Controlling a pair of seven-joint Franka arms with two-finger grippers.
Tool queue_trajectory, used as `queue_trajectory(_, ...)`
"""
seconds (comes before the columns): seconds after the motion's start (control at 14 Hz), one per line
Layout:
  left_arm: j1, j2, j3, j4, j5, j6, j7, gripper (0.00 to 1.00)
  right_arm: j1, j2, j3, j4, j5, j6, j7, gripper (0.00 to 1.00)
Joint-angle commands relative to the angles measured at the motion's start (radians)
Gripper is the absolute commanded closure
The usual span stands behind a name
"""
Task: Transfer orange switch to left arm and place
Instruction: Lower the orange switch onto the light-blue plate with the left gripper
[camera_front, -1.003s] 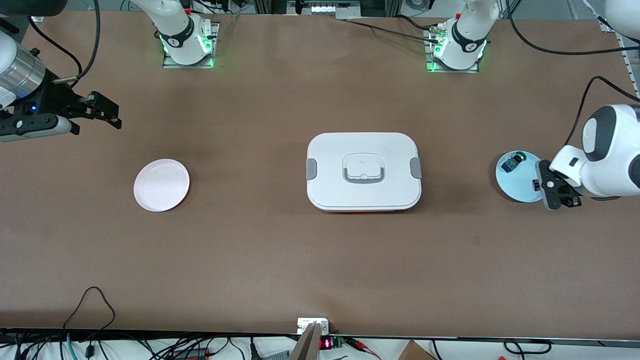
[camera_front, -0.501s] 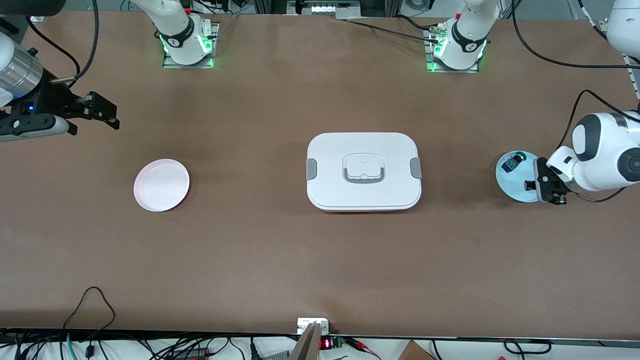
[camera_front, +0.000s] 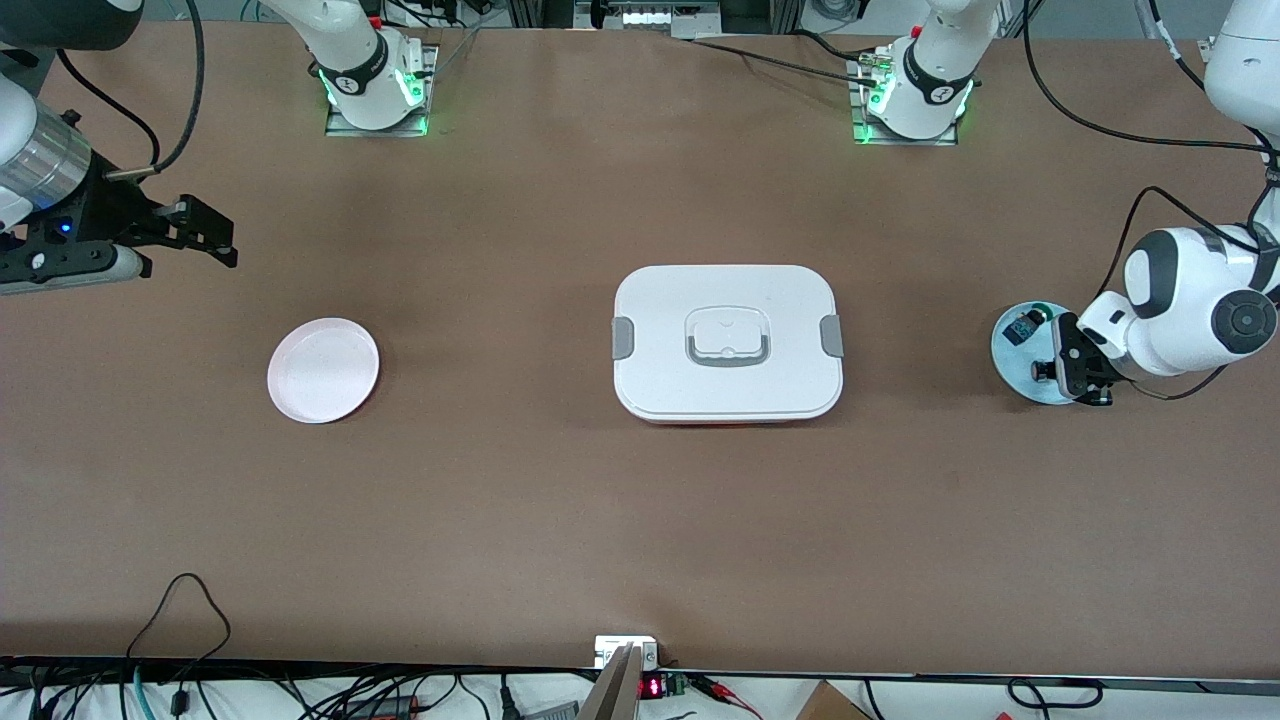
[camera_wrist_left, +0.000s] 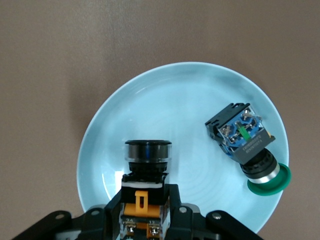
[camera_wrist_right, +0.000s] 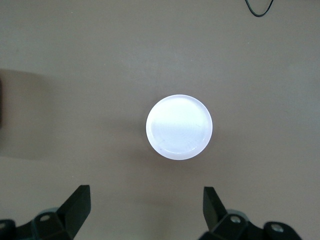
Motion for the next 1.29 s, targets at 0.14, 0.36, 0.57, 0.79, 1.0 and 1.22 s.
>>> queue_trajectory(0.14,0.035,-0.018,-0.023,-0.013,0.02,0.005,0.064,0.0,0.01,0.019,-0.003,0.034,-0.017,-0.009,0.018,0.0)
queue_trajectory(0.36,0.035,-0.058,-0.043,-0.004,0.019,-0.052,0.064,0.0,0.013,0.02,-0.002,0.036,-0.017,-0.009,0.015,0.0)
queue_trajectory(0.57,0.032,-0.176,-0.115,0.026,0.008,-0.223,-0.023,0.0,0.013,0.02,-0.002,0.034,-0.017,-0.012,0.015,0.0)
queue_trajectory(0.79,0.029,-0.199,-0.212,0.183,0.006,-0.493,-0.18,0.0,0.012,0.02,-0.003,0.034,-0.018,-0.017,0.018,0.0)
queue_trajectory(1.0,0.024,-0.195,-0.314,0.357,0.006,-0.726,-0.424,0.0,0.013,0.02,-0.003,0.034,-0.018,-0.02,0.018,0.0)
queue_trajectory(1.22,0.021,-0.195,-0.416,0.44,0.005,-0.905,-0.737,0.0,0.013,0.02,-0.002,0.034,-0.018,-0.018,0.018,0.0)
